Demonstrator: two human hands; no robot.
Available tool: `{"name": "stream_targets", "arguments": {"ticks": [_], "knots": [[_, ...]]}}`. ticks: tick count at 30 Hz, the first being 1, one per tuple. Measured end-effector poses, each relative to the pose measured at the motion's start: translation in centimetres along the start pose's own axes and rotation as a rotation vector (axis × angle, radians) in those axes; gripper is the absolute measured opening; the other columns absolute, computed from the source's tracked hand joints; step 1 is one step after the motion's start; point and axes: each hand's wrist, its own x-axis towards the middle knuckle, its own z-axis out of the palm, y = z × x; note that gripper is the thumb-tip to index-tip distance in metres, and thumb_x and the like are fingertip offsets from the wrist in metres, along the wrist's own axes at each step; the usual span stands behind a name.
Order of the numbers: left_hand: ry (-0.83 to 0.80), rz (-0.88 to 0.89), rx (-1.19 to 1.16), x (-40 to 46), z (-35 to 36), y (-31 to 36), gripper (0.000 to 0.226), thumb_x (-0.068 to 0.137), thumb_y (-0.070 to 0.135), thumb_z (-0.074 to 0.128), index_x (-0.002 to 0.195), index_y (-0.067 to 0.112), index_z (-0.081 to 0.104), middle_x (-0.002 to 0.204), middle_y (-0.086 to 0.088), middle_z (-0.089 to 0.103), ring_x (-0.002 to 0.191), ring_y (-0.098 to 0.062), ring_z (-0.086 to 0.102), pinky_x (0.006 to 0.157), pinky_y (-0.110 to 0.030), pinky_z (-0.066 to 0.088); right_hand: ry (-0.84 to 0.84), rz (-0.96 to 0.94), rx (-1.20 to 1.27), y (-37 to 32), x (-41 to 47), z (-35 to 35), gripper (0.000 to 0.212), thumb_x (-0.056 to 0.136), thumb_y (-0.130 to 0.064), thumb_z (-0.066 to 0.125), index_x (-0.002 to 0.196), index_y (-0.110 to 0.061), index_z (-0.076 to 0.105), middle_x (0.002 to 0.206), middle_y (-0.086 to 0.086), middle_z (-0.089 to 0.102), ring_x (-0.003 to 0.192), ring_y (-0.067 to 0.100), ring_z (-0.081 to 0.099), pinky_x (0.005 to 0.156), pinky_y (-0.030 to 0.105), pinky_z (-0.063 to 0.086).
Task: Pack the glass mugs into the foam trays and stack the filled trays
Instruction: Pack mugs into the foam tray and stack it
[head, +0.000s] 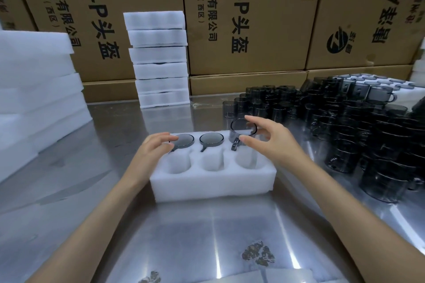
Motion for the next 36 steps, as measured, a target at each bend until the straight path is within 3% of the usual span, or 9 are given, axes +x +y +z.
{"name": "stream_targets", "arguments": {"ticks": [5,8,11,14,20,24,27,32,36], "knots": [[0.006,0.11,0.136,0.6,-0.1,1.2,0.018,0.093,0.019,0.057,0.102,0.032,0.064,0.11,0.018,0.059,0.108,-0.005,0.052,0.078,0.002,0.032,-0.063,-0.033,0.009,-0.2,-0.1,0.1,0.055,0.096,-0.045,0.044,0.147,-0.037,0.027,0.148,-0.024,0.026,0.13,-0.012,0.02,0.106,0.021,0.02],[-0.112,0.177,0.3,1.1,1.0,2.9,0.025,0.095,0.026,0.054,0.118,0.032,0.061,0.126,0.014,0.056,0.119,-0.004,0.048,0.09,-0.009,0.034,-0.13,-0.055,-0.023,-0.2,0.0,0.1,0.051,0.1,-0.039,0.035,0.148,-0.039,0.02,0.151,-0.031,0.012,0.137,-0.013,0.01,0.112,0.023,0.015],[-0.322,0.325,0.564,1.1,3.4,4.8,0.044,0.098,0.037,0.042,0.141,0.029,0.041,0.147,0.018,0.035,0.136,0.001,0.027,0.111,-0.021,0.02,-0.196,-0.073,-0.092,-0.1,-0.1,0.3,0.051,0.1,-0.04,0.032,0.148,-0.042,0.016,0.147,-0.038,0.003,0.137,-0.013,0.004,0.109,0.023,0.012],[-0.492,0.427,0.707,0.7,5.8,5.8,0.055,0.096,0.048,0.025,0.148,0.03,0.024,0.153,0.024,0.011,0.141,0.006,0.006,0.116,-0.026,0.002,-0.214,-0.083,-0.114,0.0,-0.1,0.3,0.052,0.1,-0.038,0.033,0.149,-0.04,0.015,0.144,-0.038,0.004,0.135,-0.014,0.003,0.111,0.023,0.011],[-0.524,0.387,0.706,0.9,6.2,5.3,0.065,0.091,0.064,0.015,0.148,0.033,0.022,0.147,0.031,0.005,0.137,0.011,0.002,0.114,-0.026,-0.001,-0.256,-0.049,-0.091,-0.4,0.1,0.4,0.051,0.1,-0.032,0.03,0.148,-0.039,0.018,0.152,-0.031,0.009,0.135,-0.013,0.01,0.114,0.025,0.014],[-0.552,0.339,0.73,1.1,6.5,5.1,0.066,0.088,0.063,0.019,0.148,0.034,0.022,0.149,0.029,0.009,0.14,0.008,0.005,0.114,-0.027,0.001,-0.296,-0.005,-0.063,-0.5,0.4,0.4,0.048,0.101,-0.028,0.033,0.149,-0.031,0.026,0.155,-0.022,0.016,0.138,-0.006,0.016,0.114,0.025,0.013],[-0.587,0.296,0.783,1.2,6.7,4.9,0.059,0.096,0.057,0.028,0.149,0.03,0.024,0.154,0.02,0.018,0.143,0.001,0.008,0.115,-0.03,0.004,-0.354,0.042,-0.119,-0.6,0.6,0.6,0.045,0.103,-0.024,0.032,0.148,-0.022,0.031,0.156,-0.012,0.02,0.143,0.001,0.01,0.112,0.019,0.005],[-0.605,0.297,0.827,1.1,6.5,5.0,0.067,0.089,0.065,0.027,0.148,0.033,0.026,0.154,0.023,0.018,0.143,0.0,0.009,0.116,-0.035,0.005,-0.444,0.066,-0.354,-1.0,0.8,0.3,0.047,0.103,-0.033,0.025,0.15,-0.031,0.017,0.157,-0.019,0.005,0.144,0.002,-0.001,0.119,0.039,0.005],[-0.581,0.316,0.843,1.1,6.5,5.1,0.061,0.093,0.061,0.033,0.147,0.034,0.028,0.153,0.024,0.02,0.143,-0.001,0.009,0.118,-0.039,0.006,-0.447,0.067,-0.426,-1.2,0.5,0.5,0.052,0.101,-0.04,0.025,0.151,-0.032,0.013,0.157,-0.019,0.0,0.145,0.004,-0.003,0.117,0.041,0.003]]}}
